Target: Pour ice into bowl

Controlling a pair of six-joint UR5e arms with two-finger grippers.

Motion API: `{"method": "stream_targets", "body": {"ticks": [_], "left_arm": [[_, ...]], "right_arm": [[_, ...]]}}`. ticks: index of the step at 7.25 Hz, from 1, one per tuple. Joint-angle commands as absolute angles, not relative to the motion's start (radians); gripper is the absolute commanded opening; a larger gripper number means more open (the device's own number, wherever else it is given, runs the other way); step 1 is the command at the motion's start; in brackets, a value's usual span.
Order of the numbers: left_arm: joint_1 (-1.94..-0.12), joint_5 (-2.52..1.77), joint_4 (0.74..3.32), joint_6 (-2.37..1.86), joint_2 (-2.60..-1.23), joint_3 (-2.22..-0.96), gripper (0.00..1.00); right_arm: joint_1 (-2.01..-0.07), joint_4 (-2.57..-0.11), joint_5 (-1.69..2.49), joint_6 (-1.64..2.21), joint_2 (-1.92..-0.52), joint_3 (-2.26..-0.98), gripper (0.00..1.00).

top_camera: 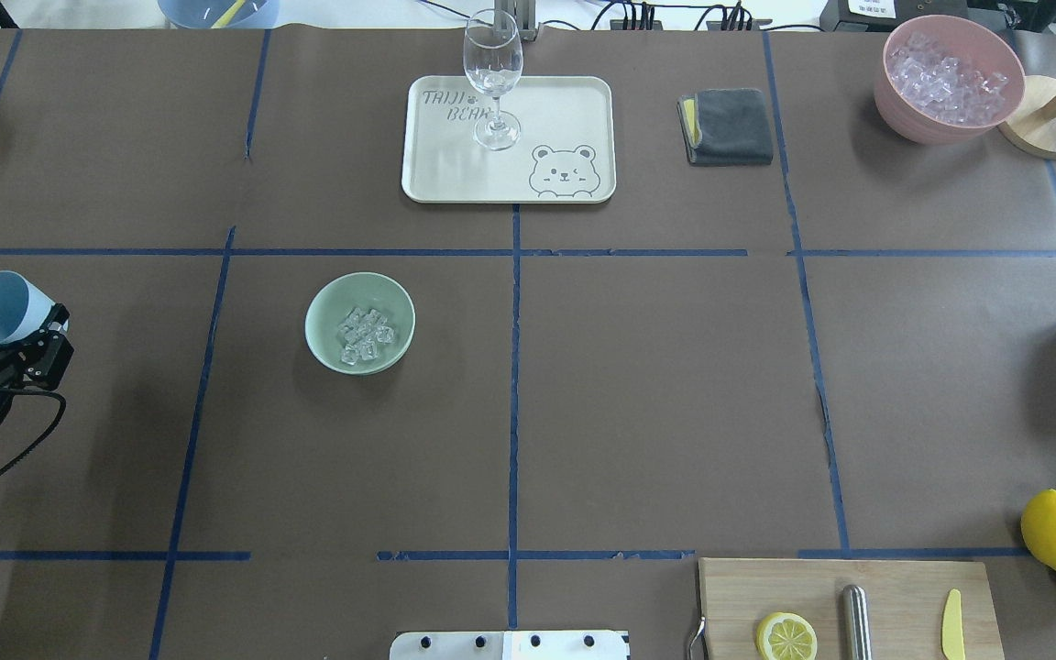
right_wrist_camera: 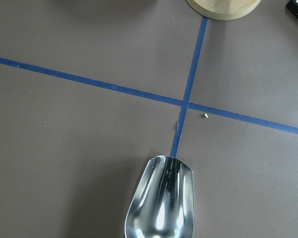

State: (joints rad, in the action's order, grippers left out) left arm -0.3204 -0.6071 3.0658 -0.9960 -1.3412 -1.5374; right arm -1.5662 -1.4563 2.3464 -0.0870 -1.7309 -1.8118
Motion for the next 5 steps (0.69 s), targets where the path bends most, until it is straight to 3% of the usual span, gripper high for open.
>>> {"method": "stream_targets", "body": {"ticks": [1,5], "left_arm": [[-0.334,-0.711,3.069,-1.031,-1.345,-1.479,0.00],[-0.330,-0.707,3.069,-1.049,-1.407,-1.399,0.02]], "right_arm": [[-1.566,-1.456,2.345,-0.086,-1.730,-1.813,1.00],[-1.566,-1.457,2.345,-0.086,-1.729,-1.815,1.00]]}}
